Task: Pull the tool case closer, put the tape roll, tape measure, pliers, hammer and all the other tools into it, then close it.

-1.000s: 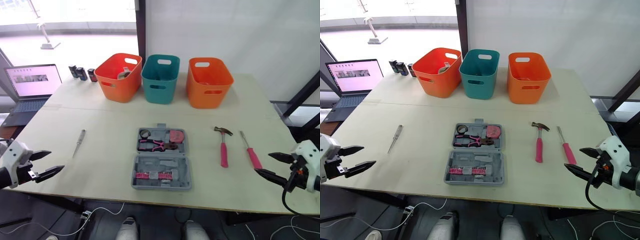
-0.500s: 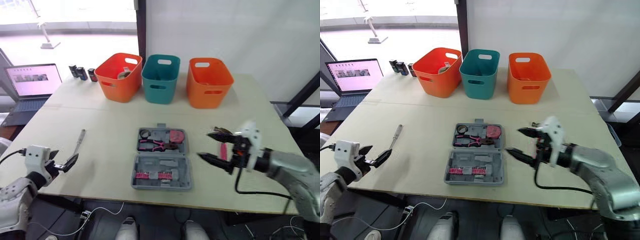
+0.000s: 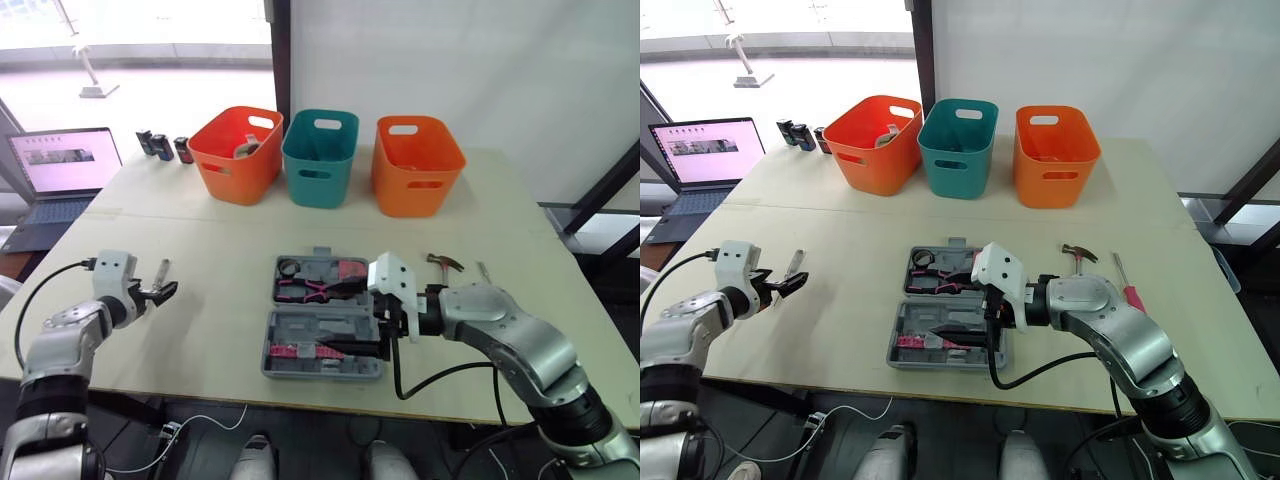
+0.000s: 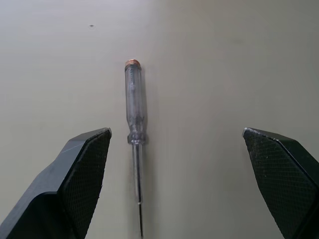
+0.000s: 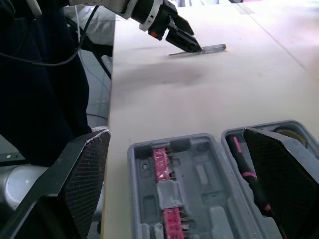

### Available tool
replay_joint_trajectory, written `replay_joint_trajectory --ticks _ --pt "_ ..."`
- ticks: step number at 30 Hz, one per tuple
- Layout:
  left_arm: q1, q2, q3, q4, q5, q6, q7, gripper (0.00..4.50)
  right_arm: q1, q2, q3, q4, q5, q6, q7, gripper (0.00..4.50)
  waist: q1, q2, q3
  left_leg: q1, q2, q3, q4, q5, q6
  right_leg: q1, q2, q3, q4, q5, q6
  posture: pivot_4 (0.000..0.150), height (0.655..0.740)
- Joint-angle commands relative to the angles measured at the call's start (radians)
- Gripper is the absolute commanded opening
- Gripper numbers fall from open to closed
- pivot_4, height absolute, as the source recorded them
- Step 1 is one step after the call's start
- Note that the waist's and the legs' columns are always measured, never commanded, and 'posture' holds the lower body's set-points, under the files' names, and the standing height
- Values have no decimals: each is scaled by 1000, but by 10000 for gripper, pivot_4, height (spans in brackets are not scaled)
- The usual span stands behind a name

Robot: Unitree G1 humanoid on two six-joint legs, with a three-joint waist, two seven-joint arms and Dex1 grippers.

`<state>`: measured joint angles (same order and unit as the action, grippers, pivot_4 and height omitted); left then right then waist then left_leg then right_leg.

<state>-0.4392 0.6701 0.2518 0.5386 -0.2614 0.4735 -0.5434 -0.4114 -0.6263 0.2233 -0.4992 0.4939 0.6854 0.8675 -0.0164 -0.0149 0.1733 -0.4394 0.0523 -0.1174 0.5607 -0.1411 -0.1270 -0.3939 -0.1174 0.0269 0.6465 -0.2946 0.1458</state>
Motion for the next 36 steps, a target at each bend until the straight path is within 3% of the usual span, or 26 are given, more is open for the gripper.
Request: replay_joint_trajectory --ticks 1,7,14,18,23,30,36 --pt "-78 6 -21 154 40 -86 -26 44453 -19 11 -31 -14 7 -10 -13 45000 0 0 0 0 0 0 0 0 0 0 0 0 0 0 0 1500 7400" --pt "-161 -19 -47 362 77 -176 -39 44453 -14 4 -48 -24 10 6 -35 45000 1 0 0 0 0 0 0 0 0 0 0 0 1 0 1 1500 7400" --pt "-201 -31 -54 471 98 -243 -50 44453 -8 5 -67 -29 15 24 -51 45000 3 0 0 1 0 0 0 0 0 1 0 0 1 0 1 1500 7400" --pt "-212 -32 -51 503 103 -262 -50 27651 0 3 -68 -36 15 31 -56 45000 4 0 0 1 0 0 0 0 0 1 0 0 1 0 1 1500 7400" --pt "-221 -36 -51 522 112 -281 -55 1339 5 1 -71 -40 17 39 -61 45000 6 0 0 1 0 0 0 0 0 1 0 0 1 0 1 1500 7400" --pt "-213 -58 -49 489 98 -323 -108 514 22 -14 -63 -47 5 45 -63 45000 7 0 0 1 0 0 0 0 0 1 0 0 1 0 1 1500 7400" --pt "-160 -78 -41 343 79 -295 -135 514 29 -19 -57 -51 0 47 -73 45000 3 0 0 1 0 0 0 0 0 1 0 0 1 0 1 1500 7400"
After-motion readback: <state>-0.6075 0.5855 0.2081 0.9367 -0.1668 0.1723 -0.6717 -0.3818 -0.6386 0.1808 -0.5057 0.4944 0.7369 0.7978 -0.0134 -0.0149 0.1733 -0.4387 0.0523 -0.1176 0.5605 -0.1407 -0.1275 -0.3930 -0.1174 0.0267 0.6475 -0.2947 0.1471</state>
